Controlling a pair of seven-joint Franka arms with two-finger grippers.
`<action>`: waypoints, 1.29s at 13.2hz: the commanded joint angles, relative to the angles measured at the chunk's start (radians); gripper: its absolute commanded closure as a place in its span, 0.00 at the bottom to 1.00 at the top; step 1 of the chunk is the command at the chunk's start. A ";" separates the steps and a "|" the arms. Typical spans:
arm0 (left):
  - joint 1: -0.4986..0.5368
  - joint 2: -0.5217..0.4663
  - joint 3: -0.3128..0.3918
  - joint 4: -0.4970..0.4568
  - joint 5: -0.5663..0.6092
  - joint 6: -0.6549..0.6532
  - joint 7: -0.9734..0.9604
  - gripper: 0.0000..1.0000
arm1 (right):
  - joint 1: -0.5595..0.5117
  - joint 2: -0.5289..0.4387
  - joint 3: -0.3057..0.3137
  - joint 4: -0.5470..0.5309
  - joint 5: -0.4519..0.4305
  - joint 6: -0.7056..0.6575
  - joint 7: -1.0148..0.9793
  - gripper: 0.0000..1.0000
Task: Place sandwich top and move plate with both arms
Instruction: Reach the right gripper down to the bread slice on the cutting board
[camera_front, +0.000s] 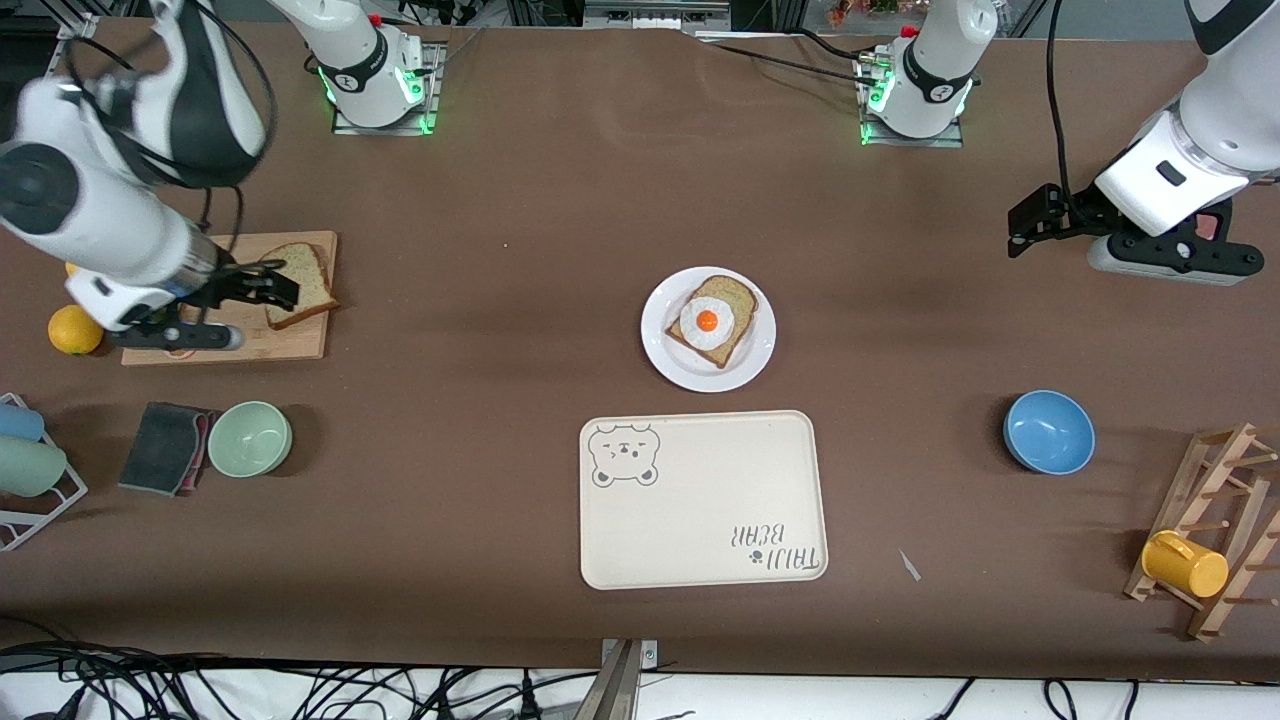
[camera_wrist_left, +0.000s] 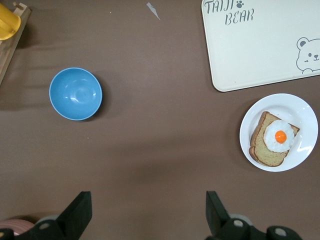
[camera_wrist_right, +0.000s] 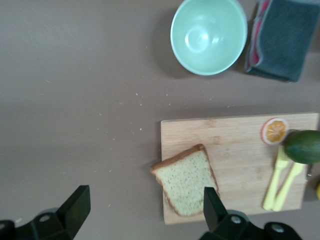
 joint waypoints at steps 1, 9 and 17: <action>-0.002 0.004 -0.005 0.014 0.036 -0.015 -0.018 0.00 | 0.009 0.009 0.009 -0.129 -0.077 0.088 0.068 0.01; -0.005 0.020 -0.005 0.032 0.037 -0.037 -0.021 0.00 | 0.022 0.085 0.032 -0.260 -0.211 0.189 0.208 0.11; -0.002 0.023 -0.005 0.031 0.037 -0.048 -0.012 0.00 | 0.020 0.133 0.026 -0.329 -0.297 0.307 0.296 0.13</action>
